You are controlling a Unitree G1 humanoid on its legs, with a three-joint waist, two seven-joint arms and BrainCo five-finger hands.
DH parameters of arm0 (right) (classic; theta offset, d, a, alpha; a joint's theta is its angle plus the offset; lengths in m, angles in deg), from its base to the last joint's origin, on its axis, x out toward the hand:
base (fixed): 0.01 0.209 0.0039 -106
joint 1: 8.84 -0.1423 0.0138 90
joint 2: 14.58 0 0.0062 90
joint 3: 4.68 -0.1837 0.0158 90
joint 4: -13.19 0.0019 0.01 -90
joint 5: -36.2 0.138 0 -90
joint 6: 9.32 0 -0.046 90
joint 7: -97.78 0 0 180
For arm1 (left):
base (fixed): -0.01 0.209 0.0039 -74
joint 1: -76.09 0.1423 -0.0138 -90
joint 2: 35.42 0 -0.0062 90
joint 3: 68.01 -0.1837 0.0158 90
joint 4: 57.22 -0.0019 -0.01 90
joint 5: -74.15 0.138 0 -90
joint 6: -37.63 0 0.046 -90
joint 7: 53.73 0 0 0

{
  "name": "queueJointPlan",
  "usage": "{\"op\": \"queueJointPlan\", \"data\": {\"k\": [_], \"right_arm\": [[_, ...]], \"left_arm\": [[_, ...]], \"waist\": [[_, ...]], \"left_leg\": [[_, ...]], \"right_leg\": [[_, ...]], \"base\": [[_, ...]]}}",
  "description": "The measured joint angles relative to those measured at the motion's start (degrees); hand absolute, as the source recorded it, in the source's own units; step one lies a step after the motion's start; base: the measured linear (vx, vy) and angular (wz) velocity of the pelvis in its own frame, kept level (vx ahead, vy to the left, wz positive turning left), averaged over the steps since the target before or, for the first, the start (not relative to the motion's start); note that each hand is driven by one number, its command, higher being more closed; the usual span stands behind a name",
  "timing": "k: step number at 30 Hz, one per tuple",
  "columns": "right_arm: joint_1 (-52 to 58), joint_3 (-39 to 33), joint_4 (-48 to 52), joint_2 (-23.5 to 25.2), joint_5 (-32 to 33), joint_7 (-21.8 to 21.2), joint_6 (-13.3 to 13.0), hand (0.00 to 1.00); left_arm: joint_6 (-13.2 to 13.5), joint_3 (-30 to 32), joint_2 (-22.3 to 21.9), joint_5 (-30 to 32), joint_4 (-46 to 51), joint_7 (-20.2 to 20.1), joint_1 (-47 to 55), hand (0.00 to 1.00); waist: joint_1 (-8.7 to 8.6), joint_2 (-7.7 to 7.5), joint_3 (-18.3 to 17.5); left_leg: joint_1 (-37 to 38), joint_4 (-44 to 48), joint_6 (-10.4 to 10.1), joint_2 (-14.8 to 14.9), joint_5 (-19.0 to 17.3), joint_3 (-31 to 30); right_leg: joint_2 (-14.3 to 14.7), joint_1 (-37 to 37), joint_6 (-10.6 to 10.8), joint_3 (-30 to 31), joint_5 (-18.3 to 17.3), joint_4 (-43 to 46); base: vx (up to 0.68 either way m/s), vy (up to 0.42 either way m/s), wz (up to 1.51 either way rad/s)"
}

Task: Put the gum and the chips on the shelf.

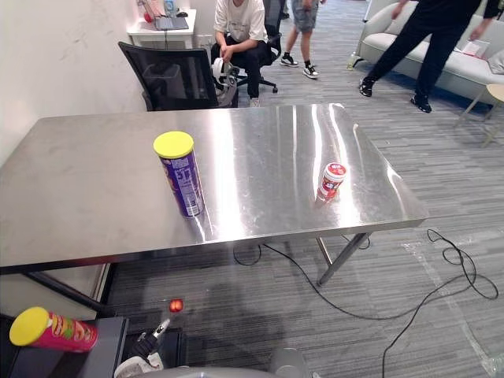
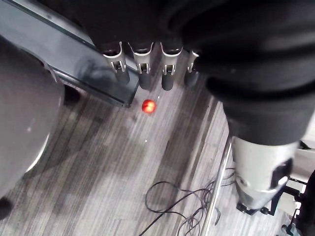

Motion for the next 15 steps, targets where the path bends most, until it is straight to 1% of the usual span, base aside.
{"op": "queueJointPlan", "data": {"k": [1, 2, 3, 4, 5, 6, 8, 9, 10, 11, 12, 14, 15], "right_arm": [[0.0, 0.25, -0.05, -0.09, 0.0, -0.02, 0.0, 0.0], [0.15, 0.6, -0.31, -0.33, 0.0, -0.05, -0.19, 0.0], [-0.12, 0.64, -0.35, -0.92, -0.01, -0.11, -0.46, 0.0], [-0.6, 0.97, -0.42, -1.93, -0.02, -0.16, -0.53, 0.0], [-1.53, 1.55, -0.32, -2.43, -0.09, -0.27, -0.58, 0.0], [-2.23, 1.88, -0.43, -2.68, -0.12, -0.31, -0.59, 0.0], [-3.13, 3.29, -0.48, -2.5, -0.16, -0.26, -0.6, 0.0], [-4.18, 4.6, -0.54, -2.29, -0.24, -0.37, -0.58, 0.0], [-4.93, 6.34, -0.63, -1.7, -1.2, -0.58, -0.56, 0.0], [-5.04, 7.02, -0.66, -1.37, -1.91, -0.63, -0.57, 0.0], [-5.68, 8.4, -1.04, -0.92, -2.46, -0.69, -0.58, 0.0], [-6.24, 9.23, -1.9, -1.23, -3.14, -0.74, -0.73, 0.0], [-6.24, 10.18, -2.35, -2.23, -4.28, -0.75, -0.88, 0.0]], "left_arm": [[-0.09, 0.06, 0.2, 0.07, -0.2, -0.15, 0.13, 0.0], [-0.41, -0.51, 0.46, 0.42, -2.01, -0.55, -0.04, 0.0], [-0.63, -1.59, 0.43, 0.53, -2.75, -0.82, -0.31, 0.0], [-0.59, -2.47, 0.12, 0.52, -3.2, -0.95, -0.02, 0.0], [-0.55, -2.74, 0.06, 0.49, -3.58, -0.91, 0.07, 0.0], [-0.55, -3.79, 0.36, 0.54, -4.04, -0.96, 0.12, 0.0], [-0.52, -5.05, 1.41, 0.54, -4.03, -1.15, 0.09, 0.0], [-0.47, -5.9, 1.97, 0.56, -4.03, -1.2, 0.05, 0.0], [-0.49, -6.98, 3.45, 0.79, -4.19, -1.2, -0.05, 0.0], [-0.5, -7.56, 4.13, 0.88, -4.32, -1.2, -0.12, 0.0], [-0.53, -8.04, 5.03, 0.93, -4.69, -1.08, -0.54, 0.0], [-0.5, -9.29, 5.08, 0.94, -5.04, -0.92, -0.64, 0.0], [-0.5, -9.43, 4.95, 0.93, -5.16, -0.85, -0.62, 0.0]], "waist": [[0.23, -0.41, -0.3], [0.24, -0.07, -0.97], [0.67, 0.76, -1.16], [1.18, 1.82, -1.3], [1.04, 1.92, -1.51], [0.98, 1.56, -1.93], [1.12, 1.07, -2.7], [1.31, -0.45, -2.87], [1.28, -2.14, -3.06], [1.3, -2.7, -3.05], [1.38, -4.43, -3.16], [1.21, -3.81, -3.23], [1.17, -3.28, -3.36]], "left_leg": [[0.16, -1.24, -0.46, -0.1, 0.57, -0.13], [0.8, -3.0, -1.23, -0.82, 1.59, -1.29], [0.51, -1.9, -1.34, -1.34, 1.72, -2.28], [0.72, -2.9, -0.82, -1.26, 1.83, -2.57], [0.85, -4.89, -0.97, -0.67, 2.98, -2.28], [0.7, -6.86, -1.27, -0.62, 4.35, -2.06], [0.72, -8.95, -1.56, -0.73, 6.13, -1.12], [0.56, -10.26, -2.03, -0.92, 7.32, -0.43], [0.56, -11.52, -2.33, -1.5, 8.5, -0.26], [0.54, -12.24, -2.5, -1.91, 9.02, -0.14], [0.55, -12.9, -3.02, -2.61, 9.64, -0.21], [0.74, -12.92, -3.1, -2.01, 10.21, -1.3], [0.66, -12.92, -3.34, -1.71, 10.46, -2.46]], "right_leg": [[0.3, -0.27, 0.12, -0.3, 0.06, -0.54], [0.43, -0.39, 0.33, -1.48, 0.3, -2.36], [0.43, -0.25, 0.31, -2.31, 0.28, -3.48], [0.97, -0.01, 0.32, -3.0, 0.25, -4.76], [0.97, 0.66, 0.34, -3.78, 0.12, -7.45], [0.95, 1.55, 0.34, -4.91, 0.11, -11.67], [0.56, 2.94, 0.35, -6.08, 0.11, -17.4], [0.11, 3.79, 0.58, -7.4, -0.06, -21.53], [-0.75, 4.98, 1.62, -9.4, -0.81, -25.23], [-1.22, 5.42, 2.38, -10.08, -1.56, -26.73], [-2.19, 6.45, 4.38, -11.72, -3.22, -29.3], [-1.37, 7.49, 4.03, -13.37, -3.45, -29.9], [-1.09, 8.22, 4.19, -14.46, -3.78, -30.09]], "base": [[-0.07, -0.104, -0.04], [0.01, -0.04, -0.01], [0.07, 0.009, -0.08], [0.05, 0.008, -0.24], [-0.02, -0.017, -0.25], [-0.08, -0.049, -0.17], [-0.04, -0.047, -0.26], [-0.07, -0.099, -0.34], [-0.08, -0.119, -0.26], [-0.09, -0.153, -0.07], [-0.1, -0.154, 0.09], [-0.1, -0.133, 0.26], [-0.06, -0.075, 0.39]]}}
